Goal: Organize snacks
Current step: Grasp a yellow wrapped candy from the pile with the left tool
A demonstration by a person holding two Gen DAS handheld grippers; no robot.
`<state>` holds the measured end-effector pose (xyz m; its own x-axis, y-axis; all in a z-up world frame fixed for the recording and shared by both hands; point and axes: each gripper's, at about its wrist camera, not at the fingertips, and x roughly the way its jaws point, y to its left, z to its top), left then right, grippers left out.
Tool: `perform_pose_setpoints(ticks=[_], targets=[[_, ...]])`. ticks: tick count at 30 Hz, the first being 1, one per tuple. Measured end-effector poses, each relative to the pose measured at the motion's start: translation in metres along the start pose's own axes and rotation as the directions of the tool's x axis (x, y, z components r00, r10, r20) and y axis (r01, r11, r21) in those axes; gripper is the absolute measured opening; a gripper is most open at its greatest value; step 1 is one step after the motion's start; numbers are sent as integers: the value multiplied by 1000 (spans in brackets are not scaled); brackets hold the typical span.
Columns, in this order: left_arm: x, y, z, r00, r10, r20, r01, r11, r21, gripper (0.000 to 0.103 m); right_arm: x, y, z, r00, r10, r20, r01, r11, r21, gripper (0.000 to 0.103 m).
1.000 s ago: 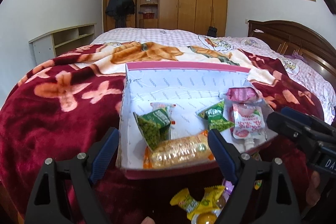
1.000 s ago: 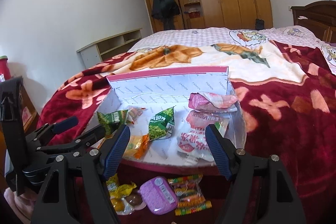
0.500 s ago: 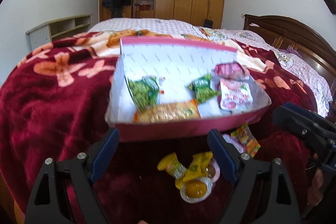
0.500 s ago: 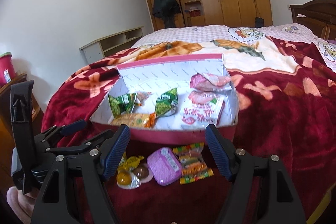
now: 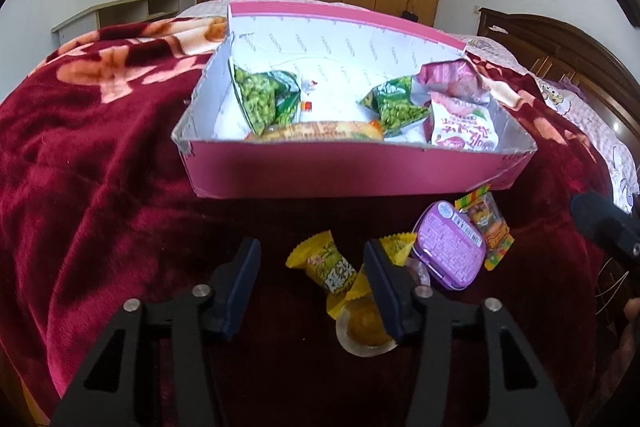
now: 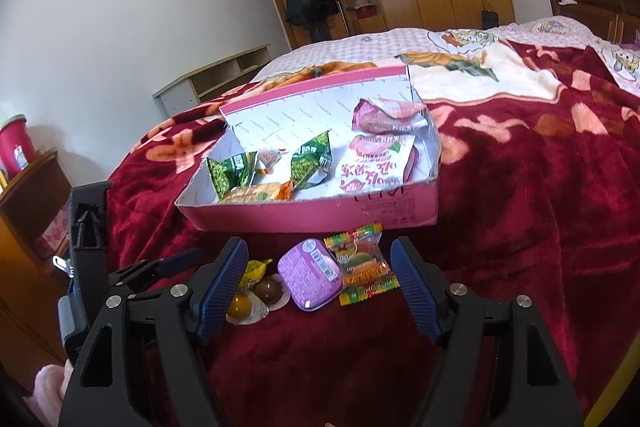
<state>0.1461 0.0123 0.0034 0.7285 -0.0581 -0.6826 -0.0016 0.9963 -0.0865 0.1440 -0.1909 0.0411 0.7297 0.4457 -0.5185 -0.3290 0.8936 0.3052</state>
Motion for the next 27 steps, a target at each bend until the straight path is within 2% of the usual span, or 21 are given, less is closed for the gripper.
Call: perform_pose_setpoints(ticks=[5,11,12,14,17,22,27], targets=[[10,1,-7,999,24,-33,-25,1000,-16,55,4,-3,-6,1000,11,-19,-11,1000,14,76],[12,3,-10,1000,19,-24,-20,999,-31,54,11,-4,-12,999,21,-41,-20,999,26,76],[11,2,-10,1000,23,-18,-24,999,-30,53,12,-4,-13,999,23,-44,-22,999,28,76],[10,-1,-12,1000,16,-13,-17,1000,-26,42,14,-3,-15,998,29,-53,-28,999,30,76],[9,-4,-14,1000,-4,-14,4,1000,-19,31,16,0,-17,998,32,-62,-31,999,22,75],[5,-5,-16,1000,-19,-8,19,1000,-24,25,16,1,-20,997,29,-66,-28,999,22,75],[-4,7,-14,1000,6,14,-6,999,-49,24,20,6,-22,997,22,-81,-21,1000,13,69]])
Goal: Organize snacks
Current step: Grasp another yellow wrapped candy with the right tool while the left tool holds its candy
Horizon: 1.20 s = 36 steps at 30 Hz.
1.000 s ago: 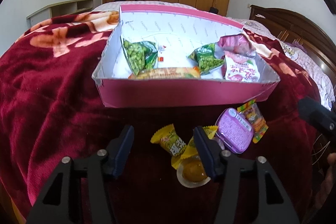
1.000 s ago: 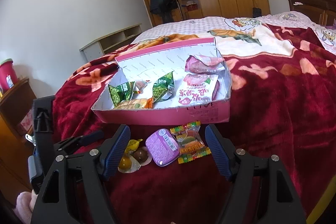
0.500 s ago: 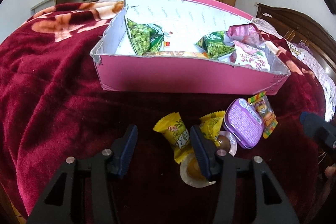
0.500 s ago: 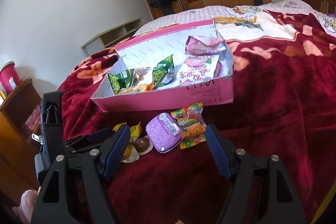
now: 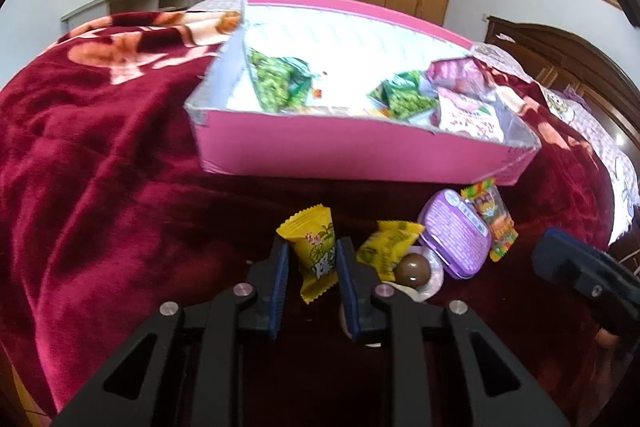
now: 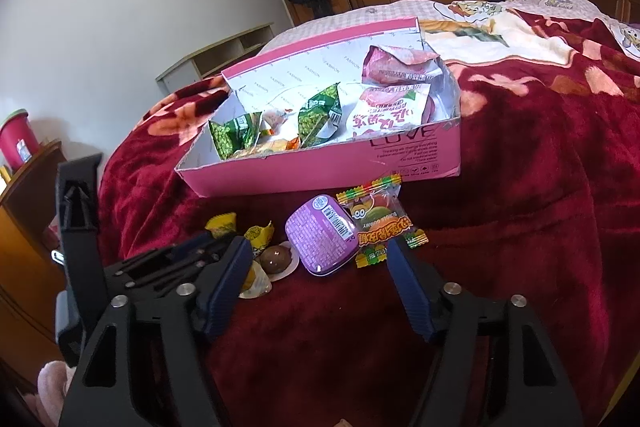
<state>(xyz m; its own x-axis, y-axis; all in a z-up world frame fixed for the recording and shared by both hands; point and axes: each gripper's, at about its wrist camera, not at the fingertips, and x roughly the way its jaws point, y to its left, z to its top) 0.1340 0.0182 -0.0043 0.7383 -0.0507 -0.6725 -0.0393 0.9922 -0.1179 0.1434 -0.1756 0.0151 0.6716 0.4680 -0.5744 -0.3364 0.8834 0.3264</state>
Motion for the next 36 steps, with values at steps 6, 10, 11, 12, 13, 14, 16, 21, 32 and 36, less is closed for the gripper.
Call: perform_pose_setpoints(ticks=[6,10,11,12,13,14,16,21,32,36], targets=[[-11,24,1,999,45,16,-44,998,-51,24,5,11,0,1000,5,-16,-5,1000,-27,60],[-15,40,0,998,61,22,-59,995,-81,24,14,24,2,999,13,-33,-15,998,-61,52],[-14,44,-1,998,57,20,-55,995,-89,24,17,27,2,999,14,-38,-16,998,-68,51],[-14,46,-1,999,51,18,-50,994,-97,24,20,32,2,999,14,-43,-18,997,-76,49],[-13,49,-3,999,46,16,-44,993,-106,24,22,35,2,999,18,-49,-22,997,-80,48],[-12,50,-3,999,43,15,-41,993,-111,24,25,38,2,998,24,-56,-29,996,-82,47],[-10,52,-4,999,40,12,-38,992,-119,24,32,43,2,996,36,-76,-42,996,-82,46],[-9,57,-7,1000,20,17,-18,991,-135,24,53,52,2,993,4,-114,-15,995,-95,46],[-7,58,-11,1000,3,19,0,991,-137,24,82,62,5,987,-48,-153,33,994,-100,46],[-6,59,-11,1000,1,16,1,990,-139,24,86,61,4,987,-39,-156,22,994,-107,42]])
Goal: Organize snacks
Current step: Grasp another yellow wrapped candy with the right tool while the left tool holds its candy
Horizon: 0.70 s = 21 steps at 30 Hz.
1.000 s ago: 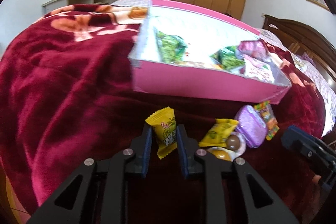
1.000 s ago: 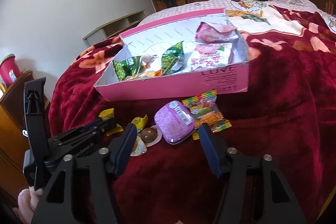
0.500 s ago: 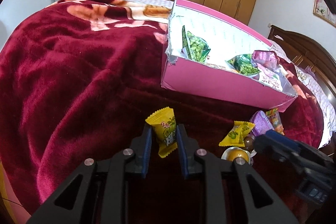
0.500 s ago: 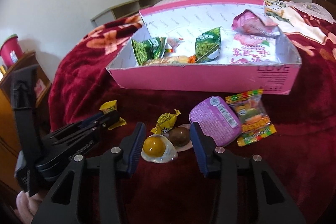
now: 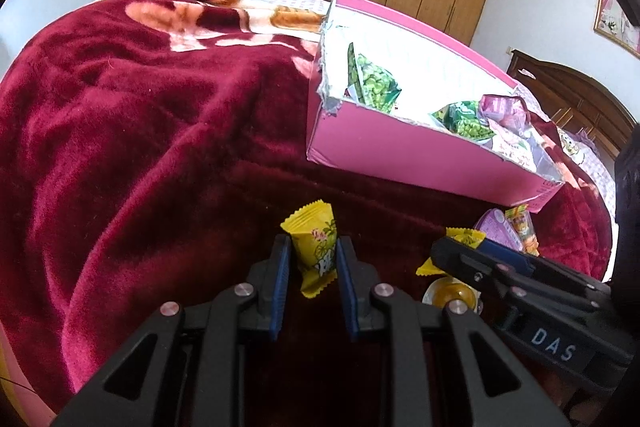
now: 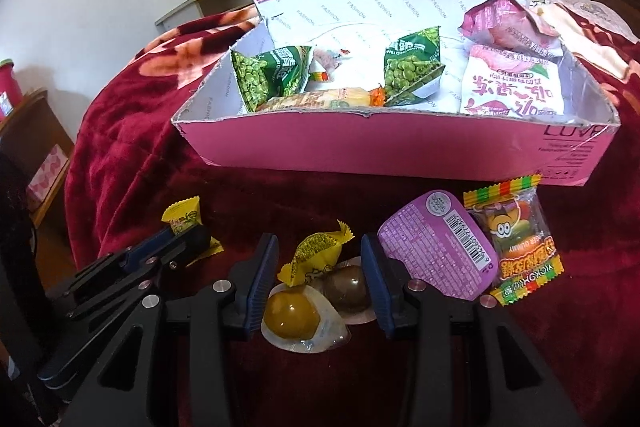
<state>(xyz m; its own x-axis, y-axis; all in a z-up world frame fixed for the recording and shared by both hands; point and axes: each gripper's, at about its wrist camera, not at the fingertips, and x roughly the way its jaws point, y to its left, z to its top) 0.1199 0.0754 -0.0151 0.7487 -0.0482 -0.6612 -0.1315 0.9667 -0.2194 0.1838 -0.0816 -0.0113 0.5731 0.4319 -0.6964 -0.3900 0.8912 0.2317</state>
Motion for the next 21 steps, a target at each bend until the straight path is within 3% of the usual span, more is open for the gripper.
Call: perform_pose_setpoints(ticks=[5,9,21], targets=[[0,-3,-1,1000,12,3,-12,1000,14,24,5,1,-4,1000,18,-2,-18,1000,-10,36],[0,-3,-1,1000,13,4,-13,1000,16,24,4,1,-4,1000,30,7,-30,1000,-4,22],[-8,-5,0,1000,9,13,-9,1000,21,22,-21,-1,-10,993,97,60,-98,995,22,21]])
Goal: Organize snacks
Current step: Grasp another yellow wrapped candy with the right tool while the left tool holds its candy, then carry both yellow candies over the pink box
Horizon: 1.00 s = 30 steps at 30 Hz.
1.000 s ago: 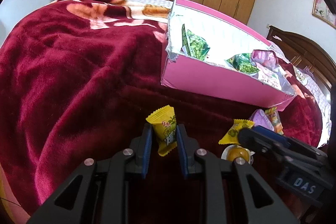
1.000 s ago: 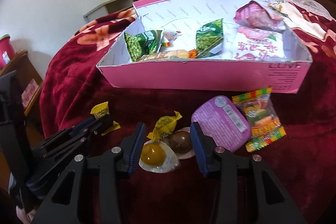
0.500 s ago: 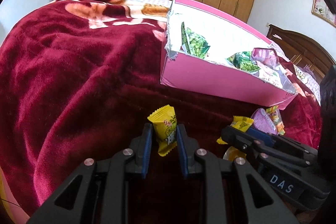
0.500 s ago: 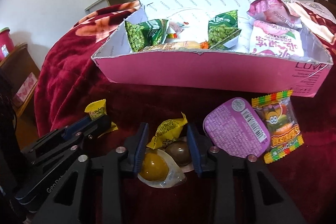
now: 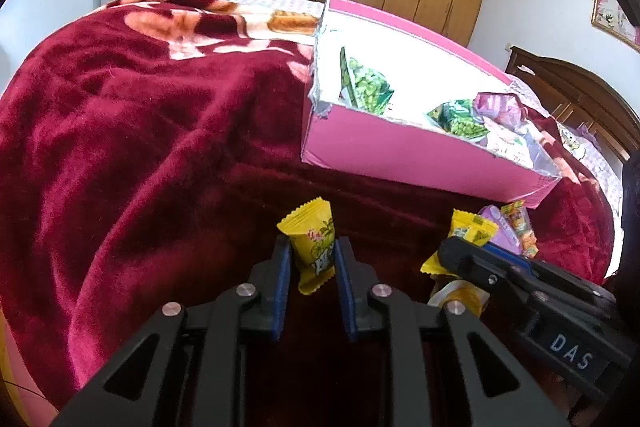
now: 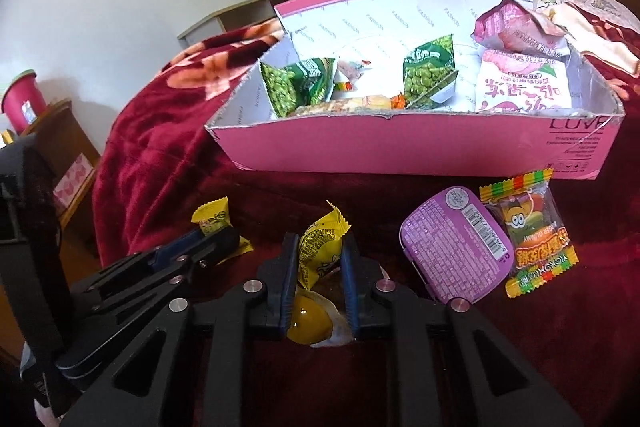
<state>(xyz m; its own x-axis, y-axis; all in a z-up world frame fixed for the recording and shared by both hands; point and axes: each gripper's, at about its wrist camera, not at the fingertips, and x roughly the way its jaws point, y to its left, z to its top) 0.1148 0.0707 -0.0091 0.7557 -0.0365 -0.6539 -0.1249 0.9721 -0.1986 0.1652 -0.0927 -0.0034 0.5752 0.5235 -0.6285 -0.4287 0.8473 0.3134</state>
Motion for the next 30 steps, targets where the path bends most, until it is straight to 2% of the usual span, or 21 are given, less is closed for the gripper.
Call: perform_pose_setpoints(ticks=[12,30], targets=[[-19,-13,5,999,-21,24,20,1000,16,21,-30,-15,0,998,30,55,-34,997,73,21],[-37,-48,15,995,-89,46,85,993,80,21,-64,-52,6,991,0,132,-19,989,147,21]])
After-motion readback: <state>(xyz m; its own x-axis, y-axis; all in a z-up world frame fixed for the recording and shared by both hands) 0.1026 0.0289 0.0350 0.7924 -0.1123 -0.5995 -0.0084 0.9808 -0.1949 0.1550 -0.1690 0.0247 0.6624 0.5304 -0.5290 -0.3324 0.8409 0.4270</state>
